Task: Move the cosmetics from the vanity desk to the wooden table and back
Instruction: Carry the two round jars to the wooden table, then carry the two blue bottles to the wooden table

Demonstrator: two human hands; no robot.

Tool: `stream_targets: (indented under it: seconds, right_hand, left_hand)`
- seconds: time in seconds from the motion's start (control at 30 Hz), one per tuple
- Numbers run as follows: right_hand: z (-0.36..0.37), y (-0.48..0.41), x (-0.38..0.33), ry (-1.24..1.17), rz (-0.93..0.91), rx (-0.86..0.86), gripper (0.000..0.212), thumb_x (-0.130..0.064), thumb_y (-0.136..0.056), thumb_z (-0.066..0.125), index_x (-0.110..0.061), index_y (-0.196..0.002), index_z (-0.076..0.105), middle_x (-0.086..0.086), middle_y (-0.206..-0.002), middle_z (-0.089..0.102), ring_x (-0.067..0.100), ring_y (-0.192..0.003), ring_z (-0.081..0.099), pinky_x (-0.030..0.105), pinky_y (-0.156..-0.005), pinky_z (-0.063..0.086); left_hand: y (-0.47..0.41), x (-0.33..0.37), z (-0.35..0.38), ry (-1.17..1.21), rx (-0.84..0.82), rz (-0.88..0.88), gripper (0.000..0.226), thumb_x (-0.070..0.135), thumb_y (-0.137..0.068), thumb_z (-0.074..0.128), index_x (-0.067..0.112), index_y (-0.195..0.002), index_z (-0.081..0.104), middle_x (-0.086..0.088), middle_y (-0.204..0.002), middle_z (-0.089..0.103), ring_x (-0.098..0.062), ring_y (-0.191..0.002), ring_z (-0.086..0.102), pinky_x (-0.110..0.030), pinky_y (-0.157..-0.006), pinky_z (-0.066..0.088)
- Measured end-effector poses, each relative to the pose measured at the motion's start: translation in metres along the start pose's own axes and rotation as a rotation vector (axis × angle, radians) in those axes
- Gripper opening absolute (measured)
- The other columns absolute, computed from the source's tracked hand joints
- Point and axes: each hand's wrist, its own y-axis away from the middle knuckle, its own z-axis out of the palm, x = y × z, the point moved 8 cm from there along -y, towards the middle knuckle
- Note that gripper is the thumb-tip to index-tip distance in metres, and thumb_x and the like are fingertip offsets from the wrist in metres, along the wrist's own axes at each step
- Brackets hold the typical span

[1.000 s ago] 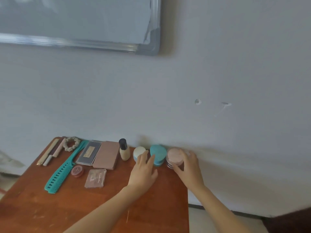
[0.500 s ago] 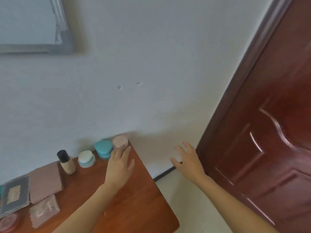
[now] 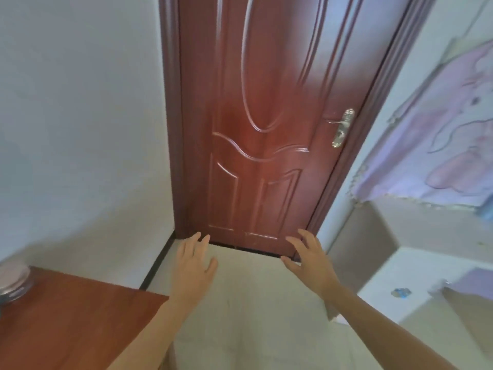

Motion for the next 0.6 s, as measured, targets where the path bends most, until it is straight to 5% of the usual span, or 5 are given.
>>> stream_targets:
  seconds: [0.13, 0.23, 0.3, 0.5, 0.6]
  right_hand:
    - [-0.06, 0.041, 0.073, -0.011, 0.147, 0.149, 0.047, -0.031, -0.086, 0.061, -0.016, -0.13, 0.049, 0.013, -0.144, 0.03, 0.029, -0.132, 0.03, 0.036, -0.105, 0.03]
    - [-0.11, 0.09, 0.137, 0.04, 0.197, 0.264, 0.044, -0.033, -0.078, 0.064, -0.012, -0.116, 0.061, 0.023, -0.129, 0.047, 0.04, -0.115, 0.048, 0.048, -0.09, 0.048]
    - [-0.141, 0.131, 0.19, 0.05, 0.257, 0.287, 0.044, -0.033, -0.072, 0.064, -0.008, -0.109, 0.064, 0.025, -0.12, 0.053, 0.044, -0.105, 0.054, 0.051, -0.079, 0.053]
    - [-0.234, 0.251, 0.328, 0.105, 0.394, 0.379, 0.041, -0.037, -0.07, 0.061, -0.017, -0.106, 0.058, 0.024, -0.109, 0.058, 0.04, -0.087, 0.062, 0.046, -0.073, 0.051]
    - [-0.265, 0.297, 0.377, 0.113, 0.462, 0.408, 0.043, -0.027, -0.069, 0.07, -0.013, -0.109, 0.061, 0.023, -0.111, 0.056, 0.042, -0.096, 0.059, 0.047, -0.078, 0.05]
  left_hand:
    - [-0.003, 0.093, 0.049, 0.056, -0.059, 0.148, 0.058, 0.036, -0.078, 0.035, -0.001, -0.116, 0.059, -0.018, -0.121, 0.058, -0.032, -0.114, 0.046, -0.039, -0.098, 0.038]
    - [0.008, 0.176, 0.093, 0.109, -0.124, 0.26, 0.057, 0.036, -0.076, 0.037, -0.002, -0.109, 0.063, -0.019, -0.11, 0.064, -0.033, -0.104, 0.053, -0.046, -0.086, 0.048]
    - [0.027, 0.237, 0.12, 0.148, -0.141, 0.328, 0.059, 0.039, -0.077, 0.036, 0.0, -0.113, 0.061, -0.017, -0.115, 0.062, -0.036, -0.106, 0.054, -0.046, -0.09, 0.044]
    - [0.096, 0.405, 0.205, 0.312, -0.195, 0.491, 0.056, 0.038, -0.077, 0.037, 0.001, -0.113, 0.059, -0.016, -0.112, 0.062, -0.019, -0.107, 0.037, -0.037, -0.095, 0.04]
    - [0.119, 0.472, 0.242, 0.347, -0.271, 0.554, 0.058, 0.04, -0.077, 0.037, 0.002, -0.115, 0.058, -0.014, -0.114, 0.061, -0.021, -0.107, 0.04, -0.04, -0.092, 0.045]
